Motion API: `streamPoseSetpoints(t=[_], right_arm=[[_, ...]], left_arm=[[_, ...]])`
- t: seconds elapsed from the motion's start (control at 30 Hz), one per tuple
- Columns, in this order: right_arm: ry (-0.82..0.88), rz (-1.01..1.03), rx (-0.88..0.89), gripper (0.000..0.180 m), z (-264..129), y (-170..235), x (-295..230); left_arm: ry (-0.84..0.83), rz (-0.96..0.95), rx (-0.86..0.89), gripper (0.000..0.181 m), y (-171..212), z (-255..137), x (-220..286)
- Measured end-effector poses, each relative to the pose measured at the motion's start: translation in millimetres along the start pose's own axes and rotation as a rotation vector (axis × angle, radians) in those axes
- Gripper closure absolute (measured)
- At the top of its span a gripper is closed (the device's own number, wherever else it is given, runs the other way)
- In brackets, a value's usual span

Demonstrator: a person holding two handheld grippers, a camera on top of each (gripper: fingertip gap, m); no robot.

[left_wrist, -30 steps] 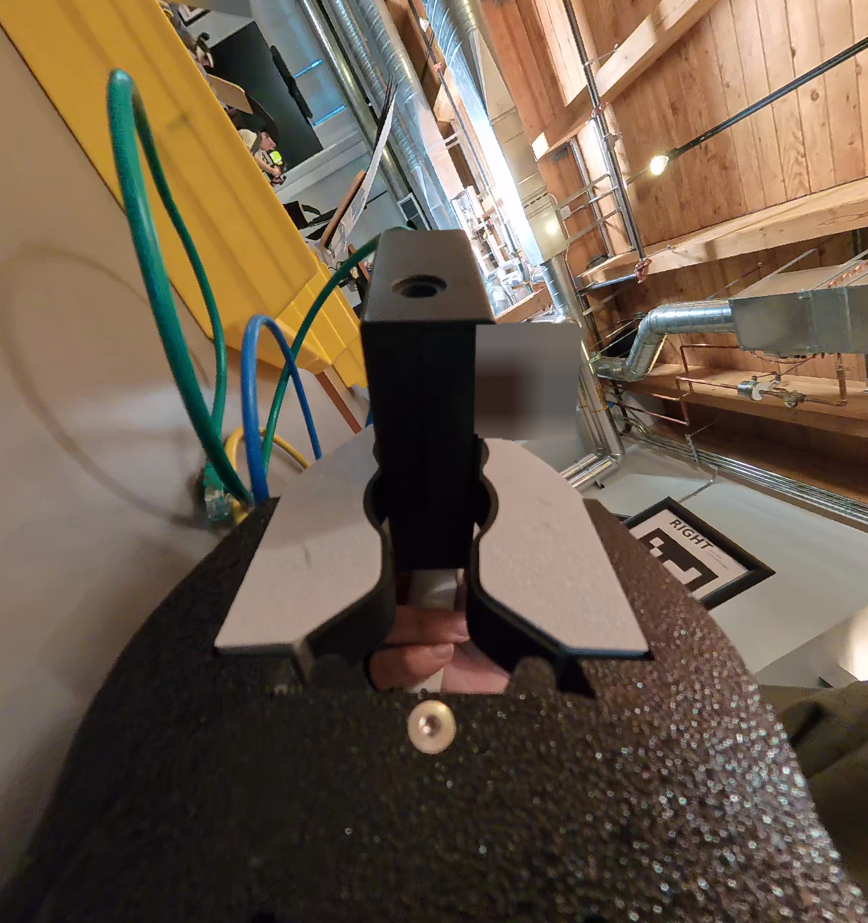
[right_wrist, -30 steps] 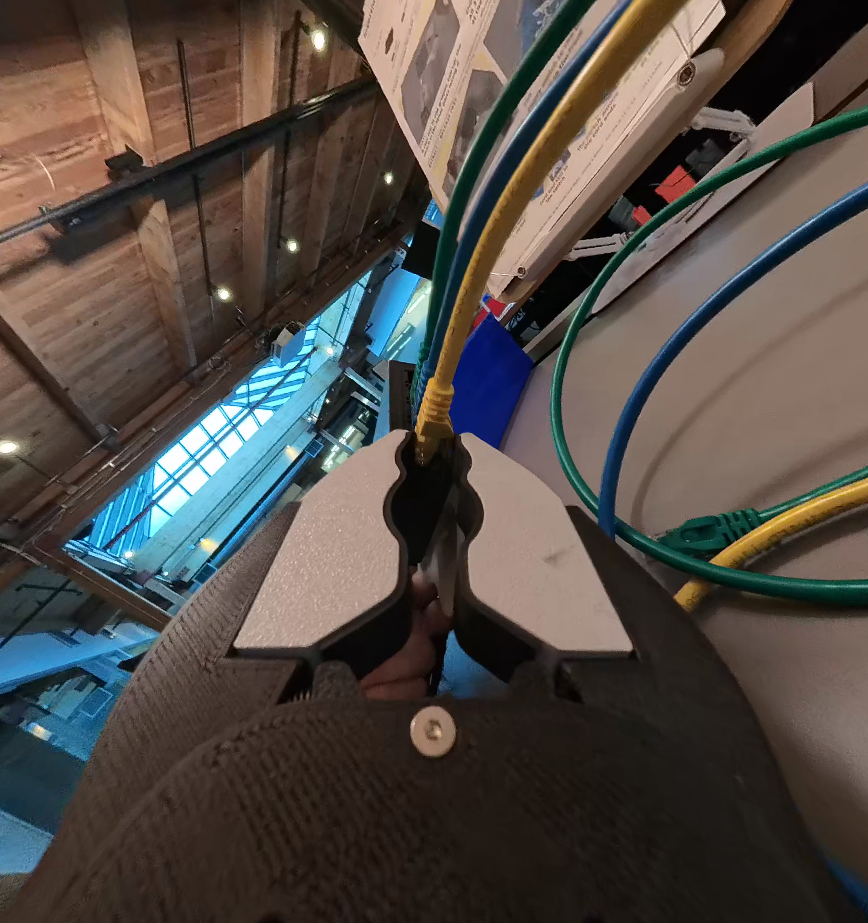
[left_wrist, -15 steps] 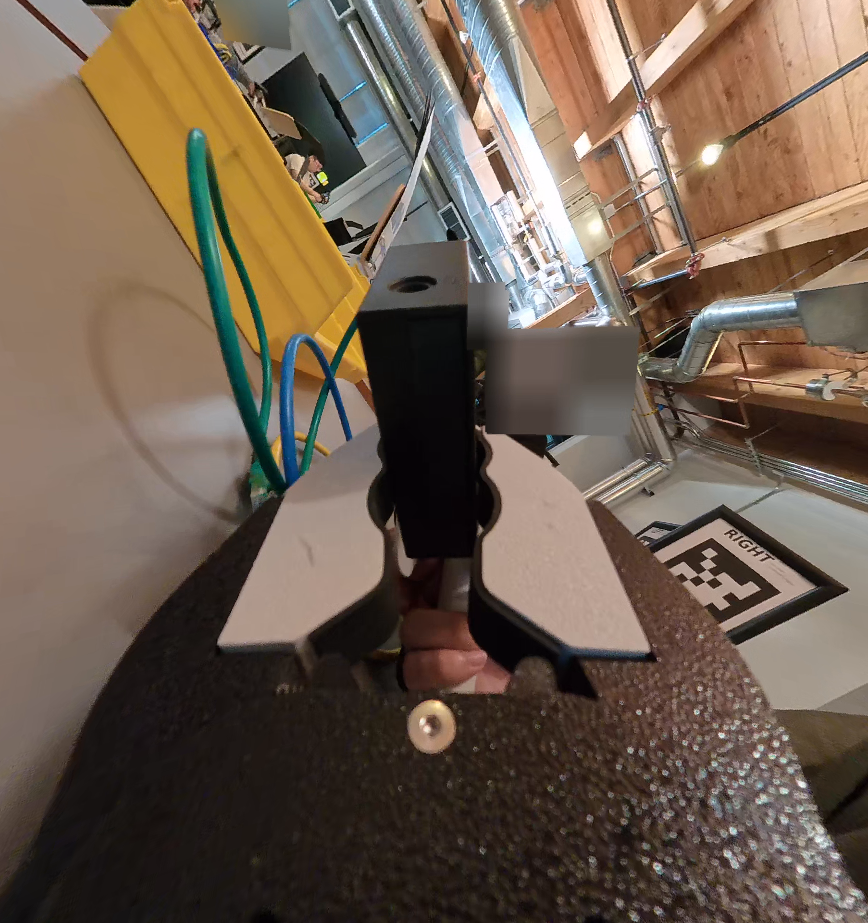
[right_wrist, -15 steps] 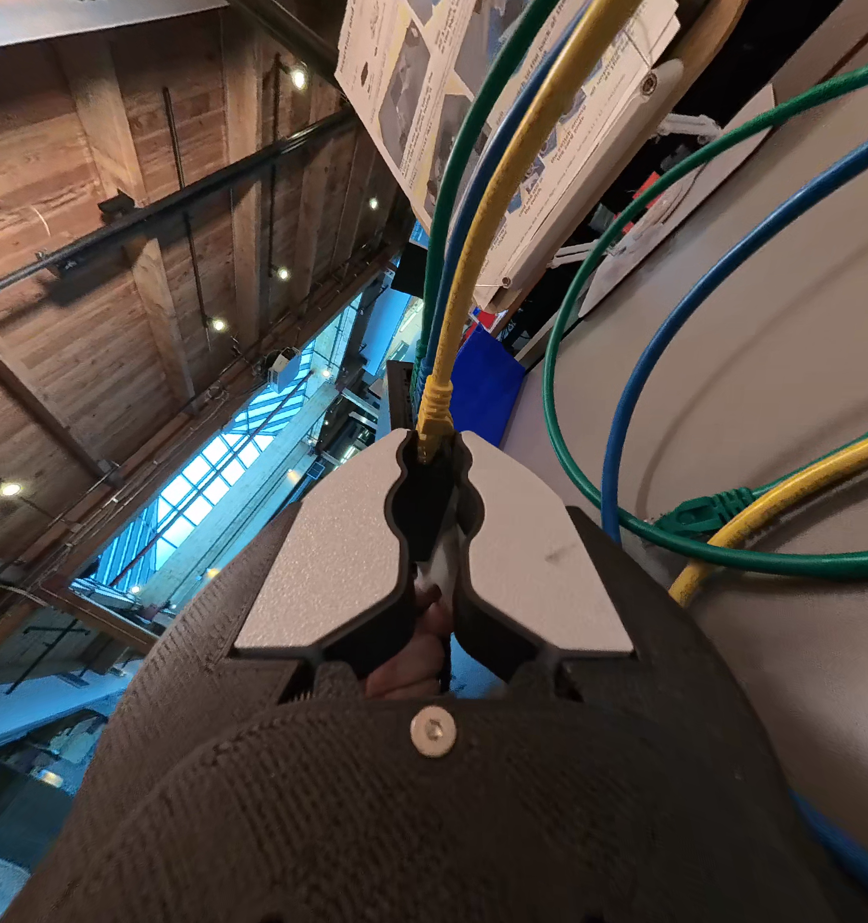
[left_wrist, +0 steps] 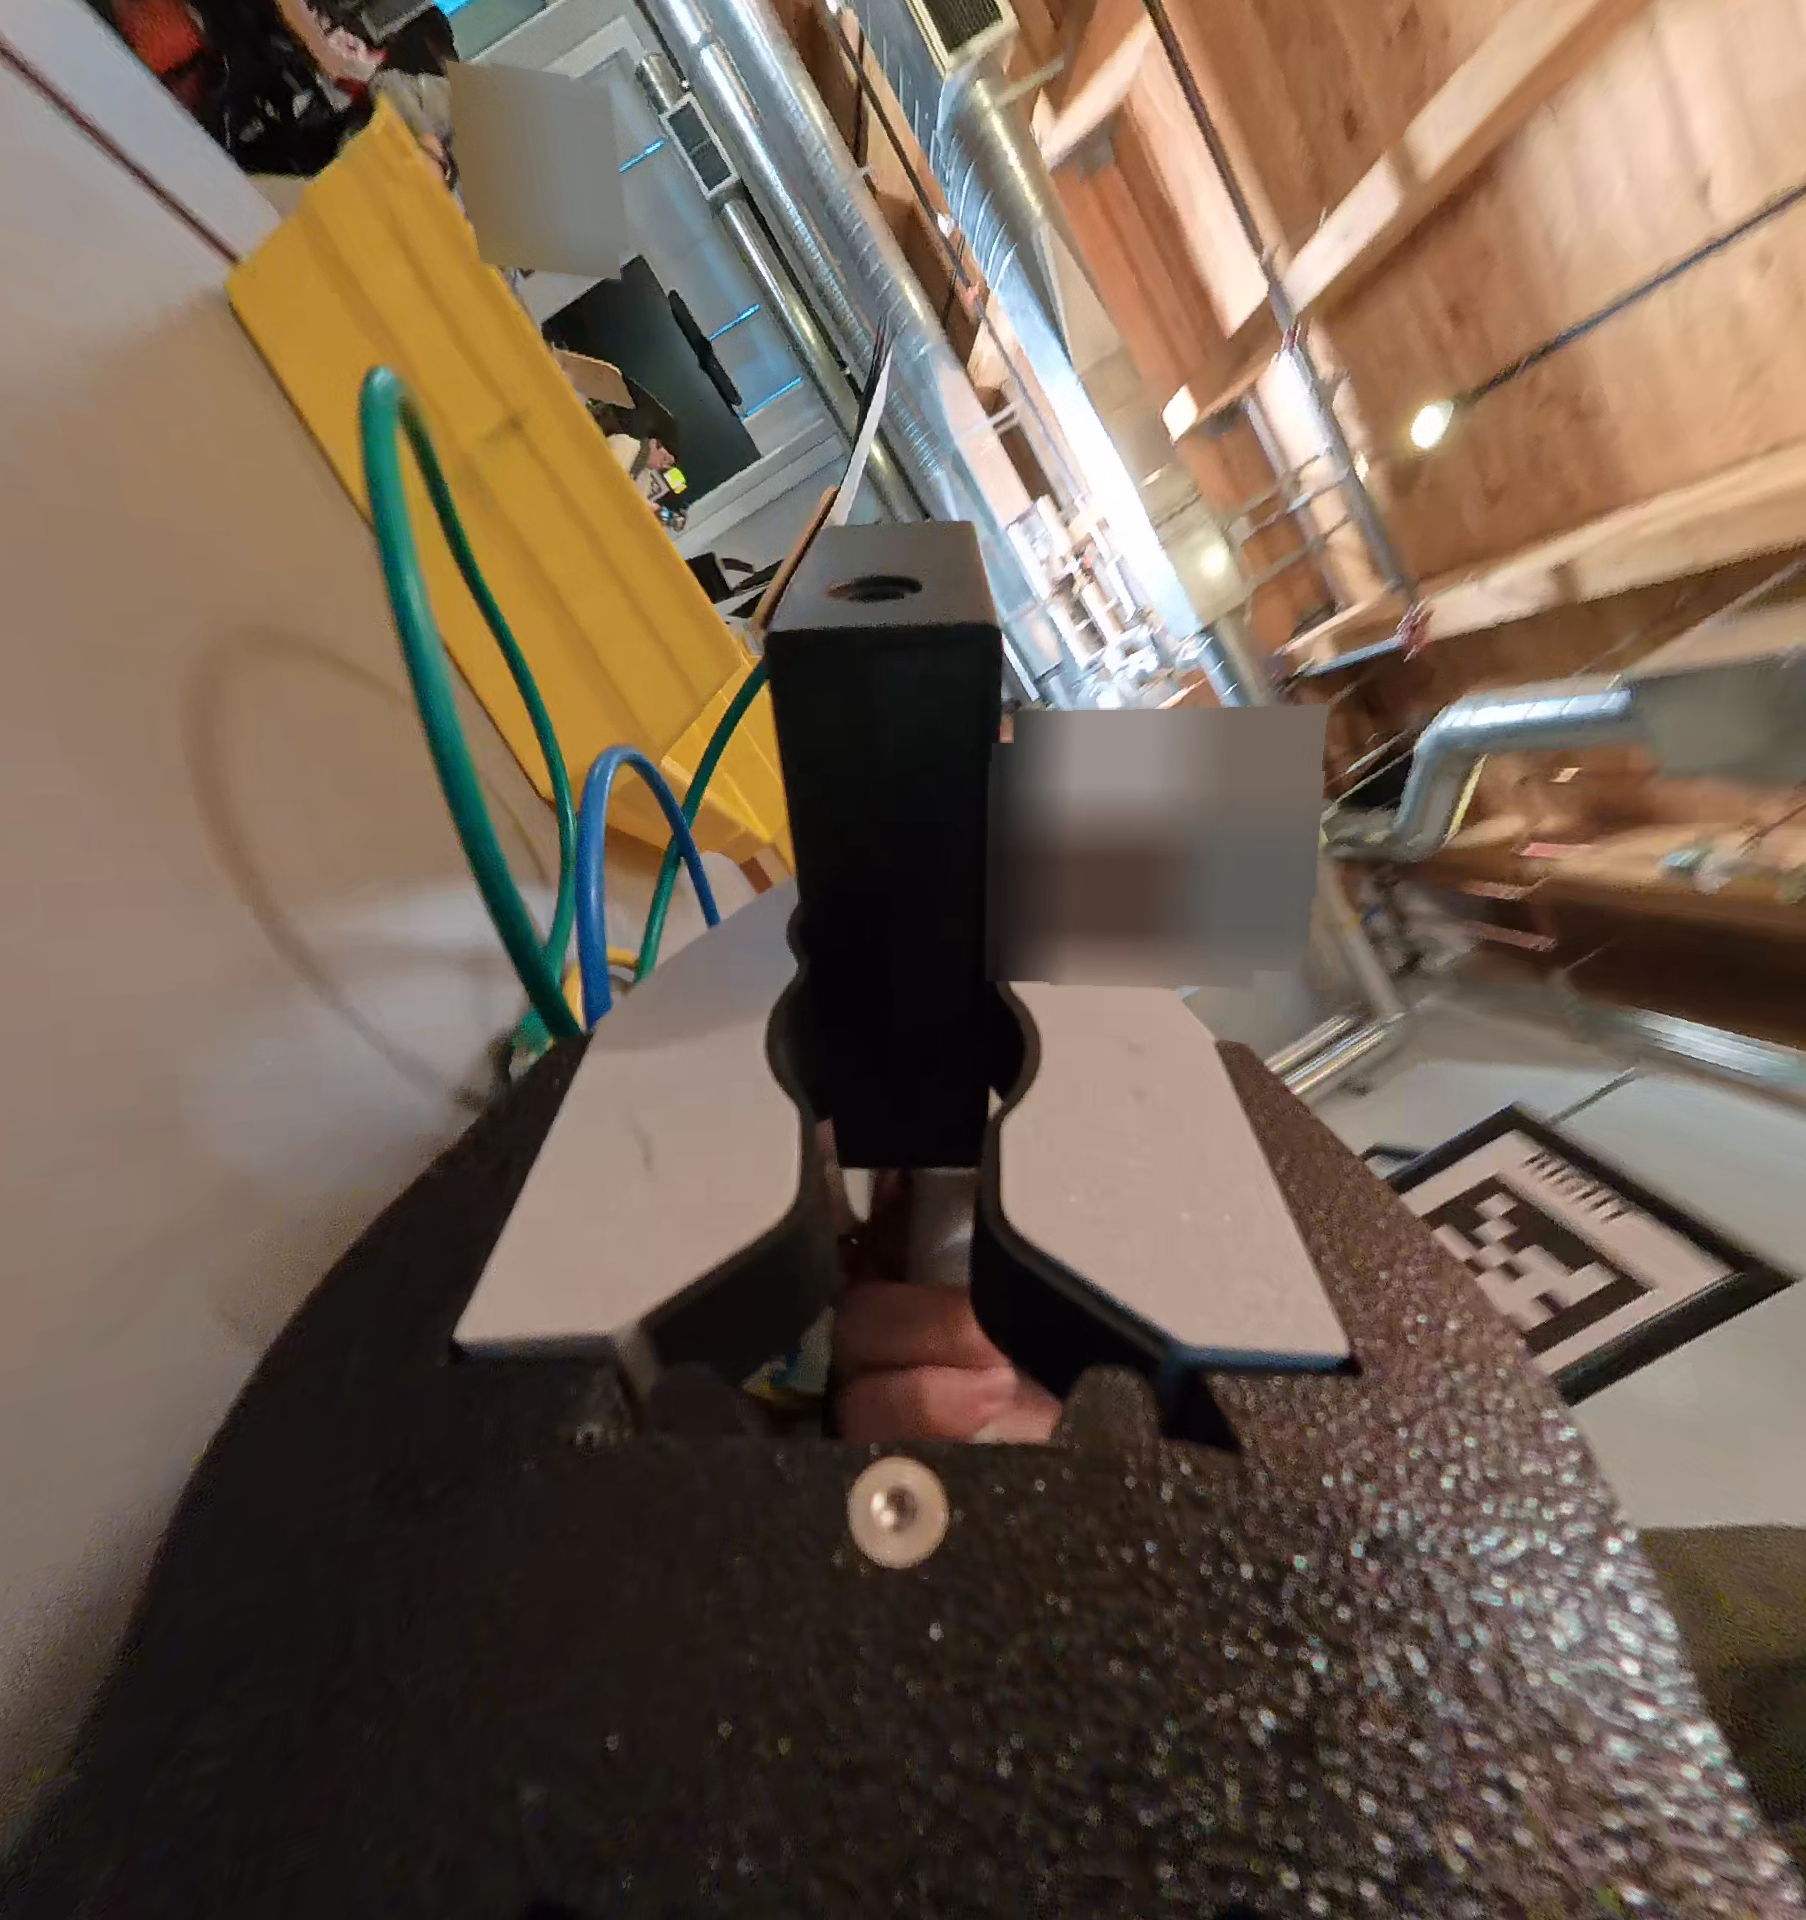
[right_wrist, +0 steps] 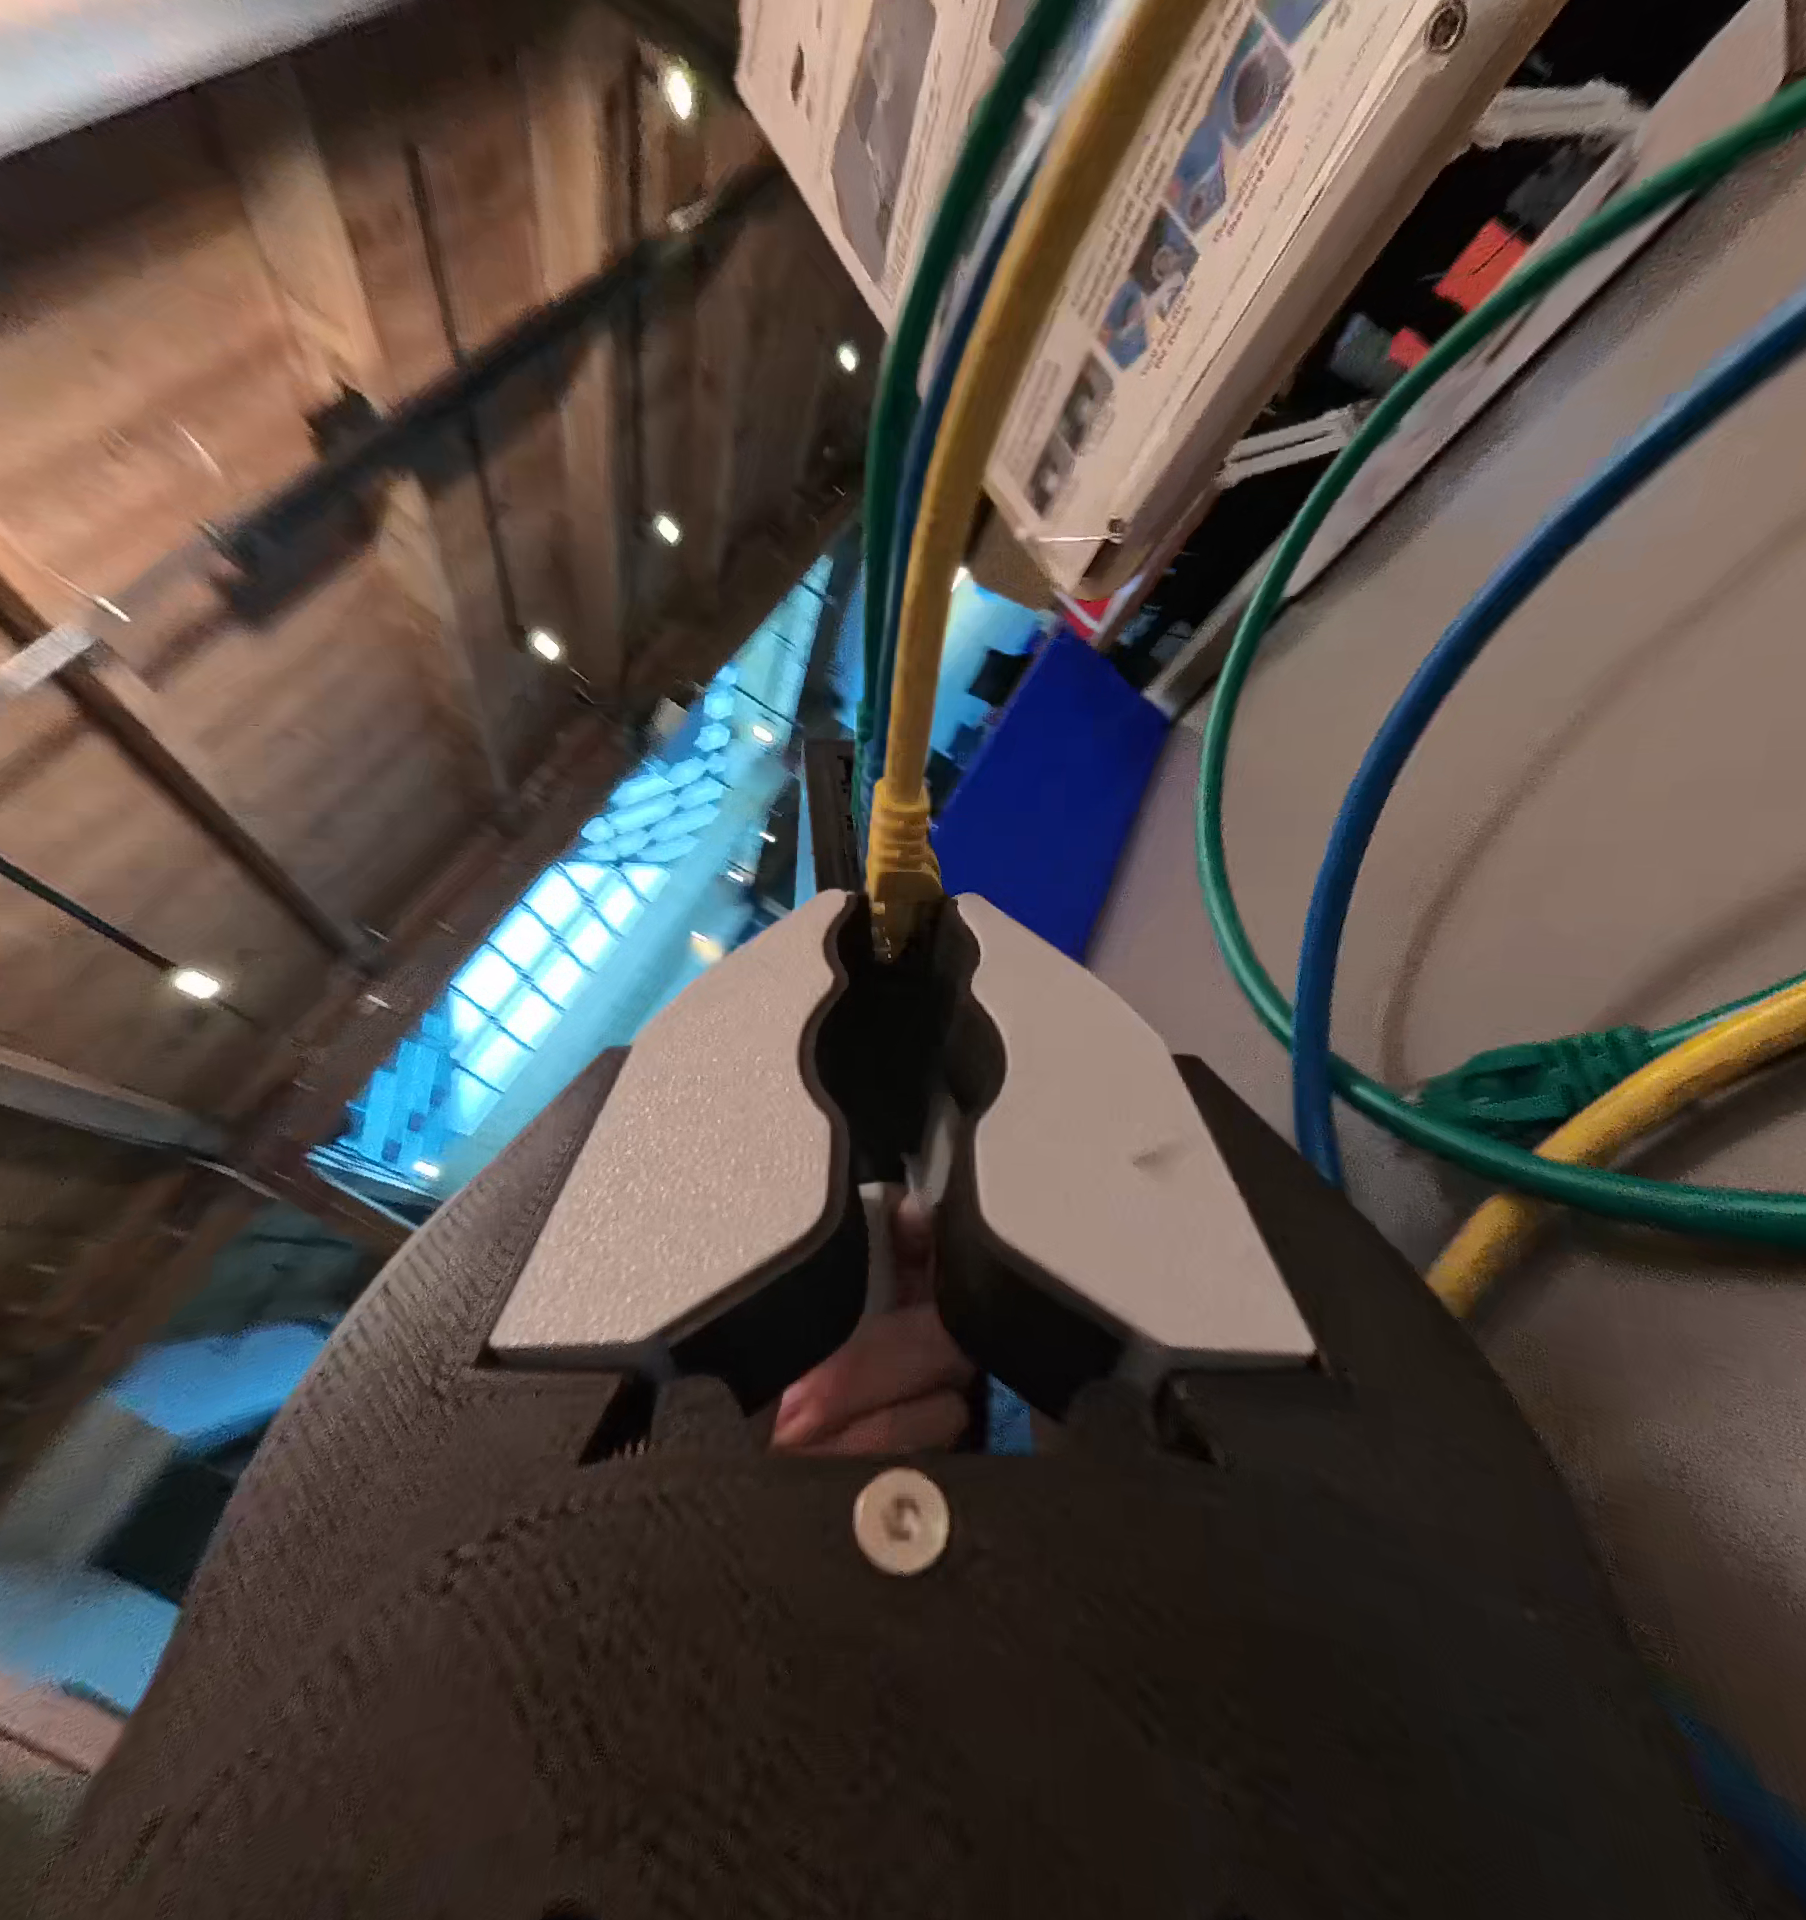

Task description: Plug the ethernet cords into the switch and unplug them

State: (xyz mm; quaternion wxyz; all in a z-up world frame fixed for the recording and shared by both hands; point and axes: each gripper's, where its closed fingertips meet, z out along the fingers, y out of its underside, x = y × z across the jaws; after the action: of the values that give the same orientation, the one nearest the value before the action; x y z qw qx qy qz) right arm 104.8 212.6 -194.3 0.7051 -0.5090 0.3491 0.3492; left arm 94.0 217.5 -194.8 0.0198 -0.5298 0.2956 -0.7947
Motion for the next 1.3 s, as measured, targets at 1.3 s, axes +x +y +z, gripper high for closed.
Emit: streamPoseSetpoints(t=[1.3], right_arm=[[-0.109, -0.478, -0.135, 0.167, -21, -206, -140]], left_arm=[[-0.084, 0.141, 0.213, 0.153, -75, -56, 6]])
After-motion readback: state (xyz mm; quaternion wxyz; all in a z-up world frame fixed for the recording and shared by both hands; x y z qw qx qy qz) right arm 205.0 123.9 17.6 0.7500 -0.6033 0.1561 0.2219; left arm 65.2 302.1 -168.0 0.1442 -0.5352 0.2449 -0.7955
